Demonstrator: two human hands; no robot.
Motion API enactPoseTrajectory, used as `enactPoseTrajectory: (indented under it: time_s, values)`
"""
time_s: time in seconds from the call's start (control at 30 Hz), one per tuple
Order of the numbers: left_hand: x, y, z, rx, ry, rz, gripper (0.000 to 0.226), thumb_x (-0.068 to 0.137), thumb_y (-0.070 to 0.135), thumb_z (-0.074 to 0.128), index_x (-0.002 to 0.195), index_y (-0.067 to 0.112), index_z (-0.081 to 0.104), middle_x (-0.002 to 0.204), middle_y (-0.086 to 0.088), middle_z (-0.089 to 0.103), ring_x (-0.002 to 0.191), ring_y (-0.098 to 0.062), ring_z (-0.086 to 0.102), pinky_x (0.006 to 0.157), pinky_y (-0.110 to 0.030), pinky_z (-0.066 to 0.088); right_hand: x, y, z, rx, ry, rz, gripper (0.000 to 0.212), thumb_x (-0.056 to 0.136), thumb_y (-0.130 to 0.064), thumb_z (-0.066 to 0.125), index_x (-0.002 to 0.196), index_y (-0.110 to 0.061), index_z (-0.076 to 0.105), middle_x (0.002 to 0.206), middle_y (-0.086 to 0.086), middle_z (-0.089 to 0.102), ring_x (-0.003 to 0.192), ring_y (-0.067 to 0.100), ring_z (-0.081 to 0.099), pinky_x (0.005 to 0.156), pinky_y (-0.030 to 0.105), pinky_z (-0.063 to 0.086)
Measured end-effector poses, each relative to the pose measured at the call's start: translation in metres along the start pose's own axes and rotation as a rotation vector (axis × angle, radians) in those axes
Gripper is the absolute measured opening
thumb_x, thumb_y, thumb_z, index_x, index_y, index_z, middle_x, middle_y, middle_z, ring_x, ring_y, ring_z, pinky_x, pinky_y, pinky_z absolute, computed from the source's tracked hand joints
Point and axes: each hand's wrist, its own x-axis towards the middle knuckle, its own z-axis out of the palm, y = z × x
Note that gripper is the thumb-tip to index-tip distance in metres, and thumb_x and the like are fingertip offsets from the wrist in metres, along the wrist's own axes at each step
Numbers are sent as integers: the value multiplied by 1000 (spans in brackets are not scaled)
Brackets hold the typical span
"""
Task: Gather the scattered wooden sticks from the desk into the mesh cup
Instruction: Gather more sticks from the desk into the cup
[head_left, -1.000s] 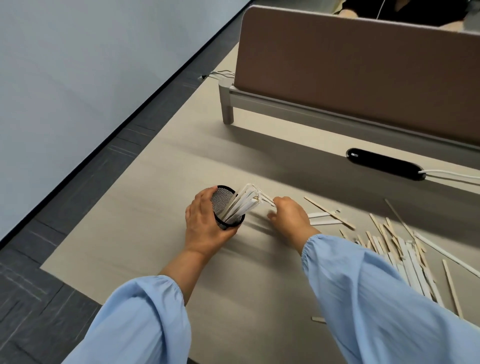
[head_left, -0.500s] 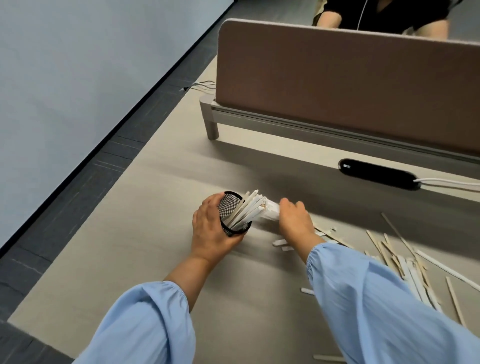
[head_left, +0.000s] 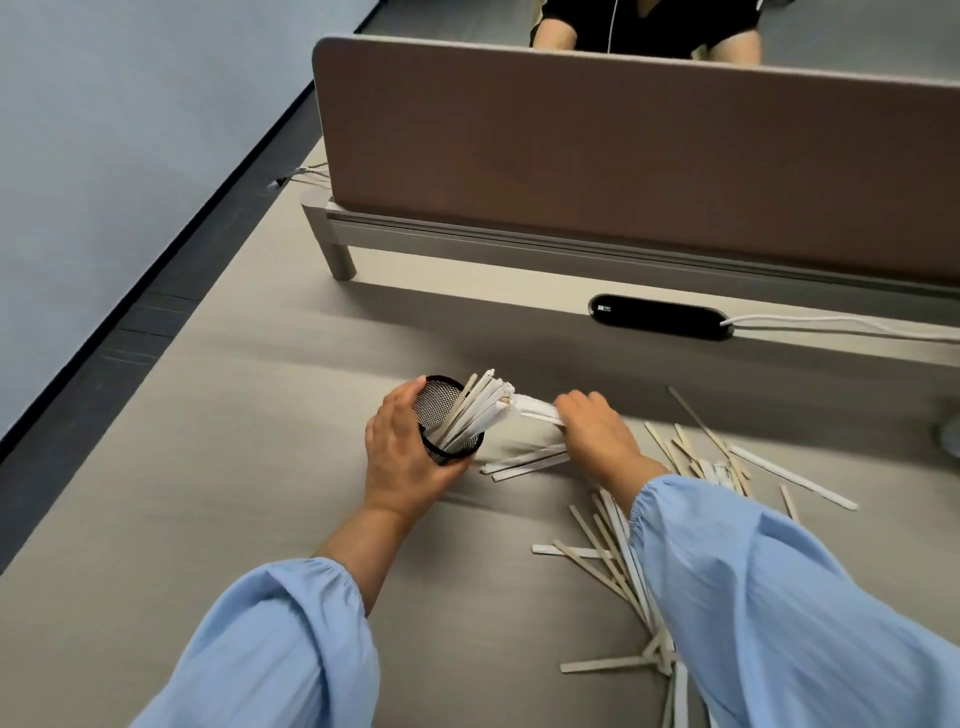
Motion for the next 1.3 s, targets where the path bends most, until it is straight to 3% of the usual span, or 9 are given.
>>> enactPoseTrajectory:
  time_s: [0.1,0.27,0.4,0.6,0.87,1.0,1.17,1.23,1.3]
  values:
    - [0,0,-3,8,48,-33,85,55,50,65,125,15,32,119,-17,52,109,-27,45,90,-45,37,2,-1,1,-25,-100,-169,21,88,-5,40,105,-15,47,113,12,54,106,32,48,81,36,36]
    - [-6,0,-9,32,56,-45,84,55,50,65,125,16,32,120,-16,52,109,-25,44,91,-43,35,-4,-2,12,-72,-207,-303,44,79,-32,66,116,-15,50,120,7,47,112,28,43,91,37,42]
    - [-11,1,-8,36,54,-58,85,55,50,66,125,17,32,119,-15,52,108,-26,46,90,-45,36,-3,-3,10,-179,-221,-290,26,88,-25,54,110,-11,55,120,9,55,113,29,44,92,37,40]
    - [-19,8,-9,52,51,-56,85,56,52,65,125,17,31,119,-15,53,107,-28,48,90,-45,36,-13,-12,18,-335,-191,-284,31,94,-4,31,122,0,44,127,19,46,118,35,41,93,41,41]
    - [-28,8,-17,91,43,-72,86,55,53,63,126,17,30,120,-15,52,109,-30,49,90,-44,36,-20,-8,26,-338,-76,-219,29,92,0,30,118,-3,44,122,19,52,111,35,48,88,42,42]
    - [-32,10,-18,84,41,-79,88,53,54,63,127,20,29,122,-14,53,110,-26,47,90,-39,33,-21,-13,-4,123,78,30,20,91,0,32,106,-4,44,108,21,55,96,38,54,76,41,42]
    - [-32,28,-3,55,11,-78,89,53,57,61,127,20,28,122,-12,54,108,-27,50,89,-40,35,-30,-40,-81,1432,545,87,17,99,-6,32,89,-16,42,77,-3,48,58,10,45,62,23,40]
    - [-31,42,7,31,-2,-58,89,53,57,61,127,20,27,120,-12,55,105,-24,48,88,-40,36,-41,-53,-102,1833,508,11,22,101,-15,34,83,-19,45,65,-6,47,52,6,42,62,20,44]
    - [-30,57,17,-3,-22,-26,91,52,56,62,127,19,27,121,-12,55,104,-25,49,87,-41,38,-52,-64,-100,1916,439,8,25,100,-21,38,76,-20,45,49,-12,45,45,3,41,58,20,45]
